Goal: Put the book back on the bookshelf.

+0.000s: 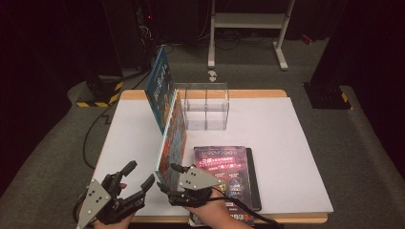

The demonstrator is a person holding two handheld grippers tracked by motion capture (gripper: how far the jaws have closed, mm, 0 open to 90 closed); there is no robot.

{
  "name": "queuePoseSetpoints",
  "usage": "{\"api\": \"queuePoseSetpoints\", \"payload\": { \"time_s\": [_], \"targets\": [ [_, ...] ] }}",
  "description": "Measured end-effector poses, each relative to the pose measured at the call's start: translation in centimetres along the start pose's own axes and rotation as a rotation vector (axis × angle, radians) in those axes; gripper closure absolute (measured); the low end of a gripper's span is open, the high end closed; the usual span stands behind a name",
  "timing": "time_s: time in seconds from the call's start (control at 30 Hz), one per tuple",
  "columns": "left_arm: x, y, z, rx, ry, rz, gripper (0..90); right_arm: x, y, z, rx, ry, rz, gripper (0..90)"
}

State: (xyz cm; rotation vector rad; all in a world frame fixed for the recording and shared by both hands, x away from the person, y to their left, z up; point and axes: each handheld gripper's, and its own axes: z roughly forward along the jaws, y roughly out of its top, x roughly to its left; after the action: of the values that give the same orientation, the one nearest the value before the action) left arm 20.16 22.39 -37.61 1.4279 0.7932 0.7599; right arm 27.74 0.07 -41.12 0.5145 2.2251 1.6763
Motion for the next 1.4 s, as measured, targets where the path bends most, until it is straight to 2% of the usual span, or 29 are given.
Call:
{"api": "queuePoseSetpoints", "payload": {
  "time_s": [0.17,0.3,0.53,0.67,0.8,0.9,0.97,1.03,1.1,1.2,1.3,1.33,1.4],
  "targets": [
    [-1.3,0.3,0.7,0.007,-0.022,0.018,32.3,0.0,0.0,0.1,-0.001,0.001,0.002,34.9],
    [-1.7,0.1,2.2,0.05,-0.029,0.017,35.9,0.0,0.0,0.1,-0.002,0.004,0.004,34.9],
    [-2.1,-0.2,3.7,0.088,0.025,0.027,49.1,-0.1,-0.1,-0.1,-0.001,0.005,0.005,34.6],
    [-2.2,-0.2,3.8,0.087,0.024,0.036,52.9,-0.2,-0.2,-0.4,0.004,0.009,0.004,34.7],
    [-2.0,-0.2,3.7,0.089,0.047,0.033,56.8,-0.4,-0.8,-2.1,0.001,0.034,0.006,34.1],
    [-1.7,-0.1,3.7,0.089,0.073,0.031,58.6,-1.2,-1.5,-4.1,-0.002,0.018,0.025,34.2],
    [-1.5,-0.1,3.6,0.09,0.073,0.027,59.0,-2.2,-1.9,-5.7,-0.004,-0.022,0.032,34.5],
    [-1.5,-0.1,3.5,0.091,0.084,0.033,59.3,-3.9,-2.4,-7.4,-0.009,-0.084,0.047,35.1],
    [-1.5,-0.1,3.5,0.092,0.086,0.037,59.6,-6.2,-3.2,-9.0,-0.002,-0.167,0.075,35.4],
    [-1.6,-0.1,3.6,0.096,0.09,0.04,59.9,-10.0,-4.8,-11.3,0.018,-0.296,0.146,36.1],
    [-1.8,0.0,3.6,0.099,0.097,0.035,60.4,-13.1,-6.7,-13.2,0.017,-0.346,0.28,36.0],
    [-1.8,0.0,3.6,0.1,0.097,0.033,60.5,-13.7,-7.1,-13.6,0.021,-0.357,0.299,36.1],
    [-1.8,0.1,3.6,0.103,0.1,0.035,60.7,-14.3,-7.6,-14.0,0.033,-0.378,0.298,36.1]
  ]
}}
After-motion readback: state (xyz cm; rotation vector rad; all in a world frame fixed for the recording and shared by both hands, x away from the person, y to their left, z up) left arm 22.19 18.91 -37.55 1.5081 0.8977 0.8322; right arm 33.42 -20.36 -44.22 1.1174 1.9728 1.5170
